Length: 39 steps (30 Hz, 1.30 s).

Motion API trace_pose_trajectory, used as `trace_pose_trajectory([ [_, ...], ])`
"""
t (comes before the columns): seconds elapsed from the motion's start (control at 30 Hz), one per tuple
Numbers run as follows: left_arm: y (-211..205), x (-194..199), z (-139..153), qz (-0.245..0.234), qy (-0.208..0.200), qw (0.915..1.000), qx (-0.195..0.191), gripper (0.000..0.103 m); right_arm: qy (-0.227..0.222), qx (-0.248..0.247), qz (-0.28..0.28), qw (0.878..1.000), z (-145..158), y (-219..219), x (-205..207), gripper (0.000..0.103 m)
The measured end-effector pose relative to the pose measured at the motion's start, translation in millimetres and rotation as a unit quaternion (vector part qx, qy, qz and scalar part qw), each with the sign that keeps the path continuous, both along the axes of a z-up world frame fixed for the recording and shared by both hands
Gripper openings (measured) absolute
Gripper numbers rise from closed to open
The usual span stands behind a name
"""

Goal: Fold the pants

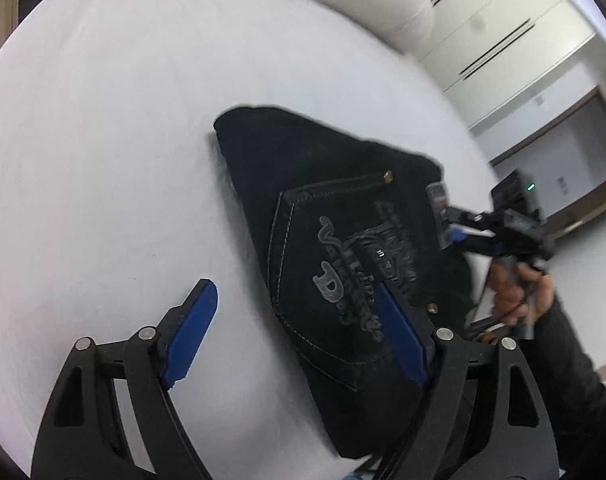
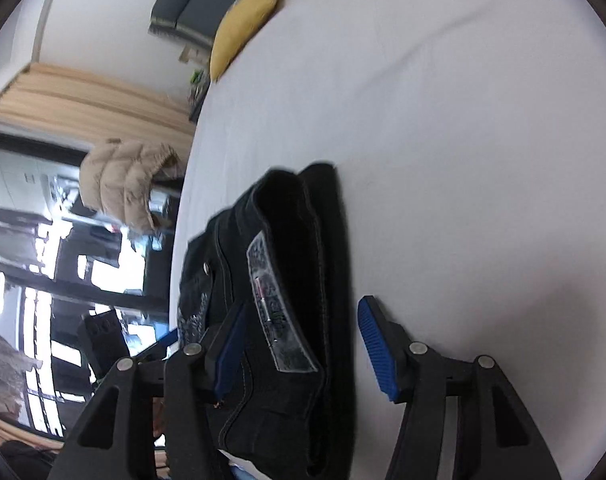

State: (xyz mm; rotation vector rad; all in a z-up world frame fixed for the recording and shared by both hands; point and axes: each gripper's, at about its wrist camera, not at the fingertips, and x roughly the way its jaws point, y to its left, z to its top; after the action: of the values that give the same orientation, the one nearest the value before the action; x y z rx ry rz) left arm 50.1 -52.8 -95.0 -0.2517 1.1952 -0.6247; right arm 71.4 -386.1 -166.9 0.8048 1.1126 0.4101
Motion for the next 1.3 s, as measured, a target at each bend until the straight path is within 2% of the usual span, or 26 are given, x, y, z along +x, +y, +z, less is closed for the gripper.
trace_pose_trajectory([
  [0.13,-20,3,-8,-0.009,0.011,0.9988,0.046,0.08,0.007,-0.008,0.018,1.0,1,15,9,0.069],
  [0.17,-24,3,-8,-0.011,0.007,0.9984,0.054,0.074,0.007,-0.013,0.021,1.0,1,18,10,0.07],
  [0.2,-30,3,-8,-0.017,0.004,0.9979,0.062,0.061,0.009,-0.028,0.029,0.999,3,22,12,0.07],
  [0.23,-30,2,-7,-0.022,0.005,0.9976,0.065,0.056,0.01,-0.049,0.041,0.998,5,29,13,0.07],
  [0.27,-35,2,-6,-0.023,0.003,0.9968,0.077,0.055,0.009,-0.064,0.05,0.997,7,34,14,0.07],
  [0.33,-39,1,-5,-0.03,-0.003,0.9954,0.091,0.051,0.009,-0.093,0.065,0.994,9,42,16,0.067],
  [0.4,-43,1,-4,-0.035,-0.006,0.9943,0.101,0.046,0.016,-0.119,0.067,0.991,9,44,17,0.052],
  [0.5,-46,1,-2,-0.039,-0.01,0.9938,0.104,0.043,0.022,-0.135,0.061,0.989,11,41,15,0.04],
  [0.6,-49,0,0,-0.042,-0.015,0.9931,0.108,0.038,0.018,-0.15,0.057,0.987,15,41,11,0.033],
  [0.8,-54,0,6,-0.049,-0.028,0.9922,0.111,0.026,0.0,-0.214,0.058,0.975,32,57,4,0.022],
  [1.13,-39,2,27,-0.044,-0.04,0.9938,0.094,0.019,-0.037,-0.257,0.051,0.964,70,81,-7,0.018],
  [1.3,-12,20,53,-0.024,-0.068,0.9927,0.097,0.019,-0.059,-0.25,0.059,0.965,90,98,10,0.018],
])
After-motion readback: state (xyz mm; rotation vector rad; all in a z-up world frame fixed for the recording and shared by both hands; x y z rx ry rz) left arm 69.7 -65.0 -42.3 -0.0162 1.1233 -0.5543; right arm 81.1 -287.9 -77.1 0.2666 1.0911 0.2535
